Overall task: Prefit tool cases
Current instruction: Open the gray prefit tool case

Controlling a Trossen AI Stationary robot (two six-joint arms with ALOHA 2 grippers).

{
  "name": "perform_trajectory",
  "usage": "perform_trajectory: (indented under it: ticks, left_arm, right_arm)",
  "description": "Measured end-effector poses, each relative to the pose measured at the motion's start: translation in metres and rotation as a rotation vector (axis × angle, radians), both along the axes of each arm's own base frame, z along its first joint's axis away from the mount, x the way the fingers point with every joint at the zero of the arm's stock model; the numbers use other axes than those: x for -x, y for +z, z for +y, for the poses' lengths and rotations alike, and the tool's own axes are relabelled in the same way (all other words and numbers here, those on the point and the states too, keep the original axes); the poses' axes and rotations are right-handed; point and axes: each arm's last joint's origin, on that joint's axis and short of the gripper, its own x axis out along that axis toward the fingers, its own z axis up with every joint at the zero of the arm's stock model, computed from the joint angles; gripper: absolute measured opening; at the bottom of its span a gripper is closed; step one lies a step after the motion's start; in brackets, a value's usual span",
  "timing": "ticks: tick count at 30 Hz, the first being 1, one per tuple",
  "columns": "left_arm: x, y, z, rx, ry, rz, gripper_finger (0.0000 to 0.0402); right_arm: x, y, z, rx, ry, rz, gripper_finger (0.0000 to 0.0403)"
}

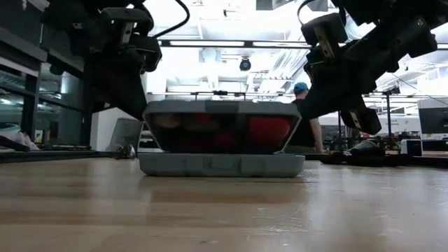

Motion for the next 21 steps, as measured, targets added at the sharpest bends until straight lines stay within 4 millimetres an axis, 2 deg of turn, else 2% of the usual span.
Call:
perform_trajectory:
  ticks: [14,21]
  left_arm:
    - [0.003,0.003,0.011,-0.036,0.056,0.007,0.0044]
    - [0.011,0.012,0.014,-0.065,0.069,0.003,0.0044]
  right_arm:
    - [-0.003,0.002,-0.01,-0.004,-0.042,-0.021,0.0]
    - [-0.006,0.006,-0.01,-0.018,-0.042,-0.071,0.0]
